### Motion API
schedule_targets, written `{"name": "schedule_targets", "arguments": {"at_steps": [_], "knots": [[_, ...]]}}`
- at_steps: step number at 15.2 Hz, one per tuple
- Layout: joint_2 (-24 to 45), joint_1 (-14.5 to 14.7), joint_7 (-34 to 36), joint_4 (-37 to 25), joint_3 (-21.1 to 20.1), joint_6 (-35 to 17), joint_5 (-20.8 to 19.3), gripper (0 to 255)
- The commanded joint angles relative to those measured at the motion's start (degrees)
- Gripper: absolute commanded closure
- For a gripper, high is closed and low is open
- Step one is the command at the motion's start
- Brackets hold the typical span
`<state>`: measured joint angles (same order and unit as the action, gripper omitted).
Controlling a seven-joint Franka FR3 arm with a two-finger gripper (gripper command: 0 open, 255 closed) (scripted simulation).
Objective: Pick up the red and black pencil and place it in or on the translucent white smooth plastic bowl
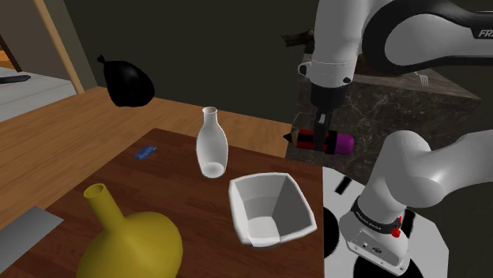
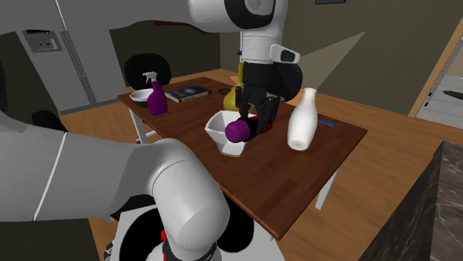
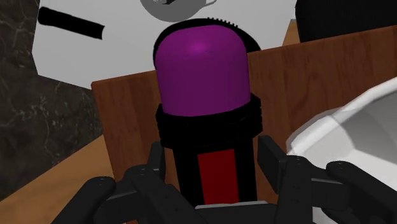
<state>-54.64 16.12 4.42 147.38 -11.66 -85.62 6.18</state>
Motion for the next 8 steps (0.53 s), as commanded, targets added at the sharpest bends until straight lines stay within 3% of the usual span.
{"name": "schedule_targets", "arguments": {"at_steps": [1,3,8], "knots": [[0.3,-0.2,-0.1,-1.6,0.3,1.3,-0.3,255],[0.5,-0.2,-0.2,-2.6,0.4,2.1,-0.4,255],[6.9,1.0,6.3,-7.4,-6.4,0.0,4.7,255]]}}
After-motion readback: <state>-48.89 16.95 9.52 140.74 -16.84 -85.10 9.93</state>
